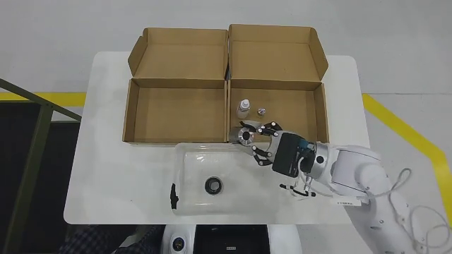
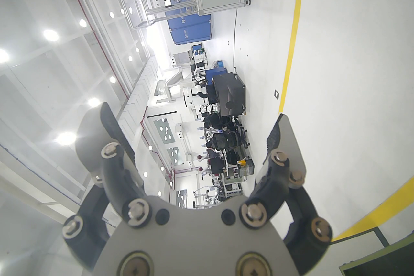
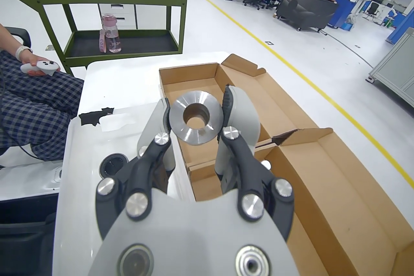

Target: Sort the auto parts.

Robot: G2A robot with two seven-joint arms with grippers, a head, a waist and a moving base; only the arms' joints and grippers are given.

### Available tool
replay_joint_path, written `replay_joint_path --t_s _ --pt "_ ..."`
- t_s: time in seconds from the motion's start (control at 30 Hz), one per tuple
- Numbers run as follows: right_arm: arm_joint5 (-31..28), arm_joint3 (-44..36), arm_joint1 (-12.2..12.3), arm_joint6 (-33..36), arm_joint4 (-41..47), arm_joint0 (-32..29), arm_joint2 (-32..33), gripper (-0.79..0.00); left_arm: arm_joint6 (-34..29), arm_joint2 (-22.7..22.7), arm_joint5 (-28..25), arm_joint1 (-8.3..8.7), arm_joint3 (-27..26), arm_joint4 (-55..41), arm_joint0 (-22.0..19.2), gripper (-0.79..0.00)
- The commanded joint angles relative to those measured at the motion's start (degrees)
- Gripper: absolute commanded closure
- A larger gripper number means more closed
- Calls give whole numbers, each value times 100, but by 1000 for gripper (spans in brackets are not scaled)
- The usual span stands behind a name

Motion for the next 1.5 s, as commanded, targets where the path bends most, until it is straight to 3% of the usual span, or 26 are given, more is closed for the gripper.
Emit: replay_joint_path --t_s 0.0,0.6,1.1,1.47 --pt "13 56 -2 10 16 25 -26 0 0 0 0 0 0 0 0 -785" --pt "519 618 -166 645 -429 863 -1097 0 0 0 0 0 0 0 0 -785" --pt "1384 1528 -500 1628 -599 2033 -2144 0 0 0 0 0 0 0 0 -785" --pt "1800 2055 -747 2082 -784 2538 -2722 0 0 0 0 0 0 0 0 -785"
